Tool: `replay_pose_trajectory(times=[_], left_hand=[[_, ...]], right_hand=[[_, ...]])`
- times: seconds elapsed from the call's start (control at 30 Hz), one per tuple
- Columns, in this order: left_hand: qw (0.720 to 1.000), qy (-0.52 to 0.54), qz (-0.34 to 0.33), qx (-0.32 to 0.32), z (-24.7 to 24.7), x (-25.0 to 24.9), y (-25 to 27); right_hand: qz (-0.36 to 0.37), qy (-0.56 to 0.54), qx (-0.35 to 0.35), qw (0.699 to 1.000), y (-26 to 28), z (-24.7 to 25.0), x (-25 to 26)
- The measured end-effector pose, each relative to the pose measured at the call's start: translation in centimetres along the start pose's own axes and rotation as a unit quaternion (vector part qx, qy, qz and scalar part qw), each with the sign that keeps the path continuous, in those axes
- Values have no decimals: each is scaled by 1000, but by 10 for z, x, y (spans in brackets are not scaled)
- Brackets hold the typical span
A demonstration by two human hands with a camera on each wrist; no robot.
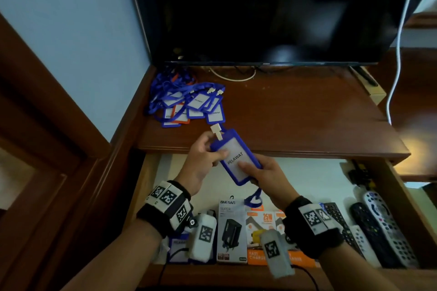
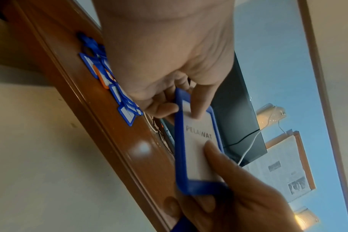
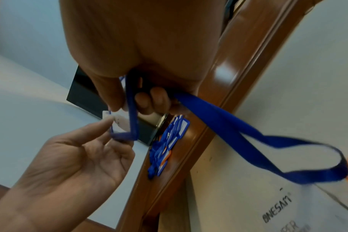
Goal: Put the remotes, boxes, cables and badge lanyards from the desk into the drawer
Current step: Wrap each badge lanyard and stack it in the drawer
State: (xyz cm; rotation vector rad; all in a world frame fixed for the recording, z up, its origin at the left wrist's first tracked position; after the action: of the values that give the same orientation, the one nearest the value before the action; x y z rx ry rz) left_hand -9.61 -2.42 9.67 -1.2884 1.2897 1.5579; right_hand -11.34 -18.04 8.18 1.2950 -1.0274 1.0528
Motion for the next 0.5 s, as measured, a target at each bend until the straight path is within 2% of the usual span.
replay_pose_trajectory(times=[0.13, 0.23, 0.37, 0.43, 0.5], left_hand=[[1000, 7, 27, 6, 5, -9, -4], [993, -69, 19, 98, 3, -17, -6], [941, -250, -29, 226, -10, -28, -3], [924, -286, -32, 253, -17, -32, -1], [921, -303, -35, 244, -20, -36, -2]], right_hand=[[20, 80, 26, 996, 1, 18, 8], [21, 86, 63, 994, 3, 26, 22], [36, 105, 88, 990, 0, 32, 34], [44, 120, 83, 988, -5, 34, 36], [50, 118, 68, 989, -9, 36, 38]])
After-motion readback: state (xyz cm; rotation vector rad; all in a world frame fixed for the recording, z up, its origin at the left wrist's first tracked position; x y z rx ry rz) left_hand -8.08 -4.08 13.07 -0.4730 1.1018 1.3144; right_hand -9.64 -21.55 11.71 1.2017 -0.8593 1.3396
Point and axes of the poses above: each hand's wrist, its own y-axis away from the middle knuckle, its own z-axis out of the back of the hand, x = y × z, the point moved 6 cm from there along -y, towards the middle knuckle, and after that the axes turned 14 degrees about -x, right-handed, at the moved point
